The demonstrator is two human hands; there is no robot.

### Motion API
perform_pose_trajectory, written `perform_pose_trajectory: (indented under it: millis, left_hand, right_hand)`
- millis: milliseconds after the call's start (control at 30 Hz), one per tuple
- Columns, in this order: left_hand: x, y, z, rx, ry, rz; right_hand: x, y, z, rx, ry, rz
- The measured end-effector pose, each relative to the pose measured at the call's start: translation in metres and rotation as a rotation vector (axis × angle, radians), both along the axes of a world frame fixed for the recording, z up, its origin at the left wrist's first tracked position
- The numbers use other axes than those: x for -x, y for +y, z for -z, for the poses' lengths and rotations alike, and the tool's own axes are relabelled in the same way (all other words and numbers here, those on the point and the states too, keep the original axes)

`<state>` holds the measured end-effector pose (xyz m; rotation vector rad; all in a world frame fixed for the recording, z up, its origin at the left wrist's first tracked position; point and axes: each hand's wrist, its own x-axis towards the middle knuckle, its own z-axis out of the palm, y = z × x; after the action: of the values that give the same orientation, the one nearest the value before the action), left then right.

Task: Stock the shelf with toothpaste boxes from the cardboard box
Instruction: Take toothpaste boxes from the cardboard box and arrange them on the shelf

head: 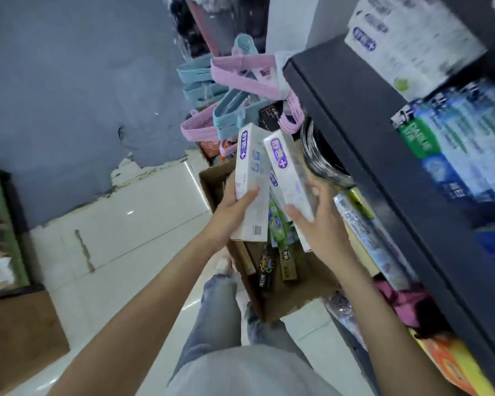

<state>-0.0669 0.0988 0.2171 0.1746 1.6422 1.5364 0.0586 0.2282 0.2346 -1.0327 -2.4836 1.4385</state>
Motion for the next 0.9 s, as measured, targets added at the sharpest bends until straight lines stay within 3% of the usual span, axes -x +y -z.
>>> perform_pose_trajectory:
  millis: [133, 267, 333, 400, 467, 533, 700, 833, 900]
  left_hand:
    - [0.012, -0.002, -0.040, -0.044, 0.042, -0.038]
    - [0.037, 0.000, -0.057, -0.038, 0.117, -0.025]
    - [0.051, 0.003, -0.063, -0.045, 0.104, -0.007]
    - [0.069, 0.006, -0.068, -0.050, 0.104, 0.052]
    - [0.087, 0.009, -0.074, -0.057, 0.105, 0.111]
    - [0.105, 0.014, -0.077, -0.049, 0.106, 0.171]
    - [0.143, 0.030, -0.082, -0.064, 0.106, 0.289]
    - [0.157, 0.041, -0.085, -0.076, 0.115, 0.319]
    - [0.164, 0.046, -0.082, -0.085, 0.108, 0.331]
  right_hand:
    - [0.006, -0.008, -0.038, -0.697, -0.048, -0.041]
    - [0.025, -0.013, -0.062, -0.873, -0.032, 0.075]
    - [0.036, -0.016, -0.072, -0.623, -0.089, 0.146]
    - [0.048, -0.020, -0.077, 0.072, -0.031, 0.285]
    - [0.060, -0.021, -0.078, 0.782, 0.193, 0.489]
    - [0.067, -0.022, -0.076, 1.102, 0.324, 0.618]
    - [0.074, -0.027, -0.070, 1.259, 0.502, 0.658]
    - [0.079, -0.020, -0.066, 1.222, 0.472, 0.672]
    - [0.078, -0.012, -0.063, 1.079, 0.386, 0.611]
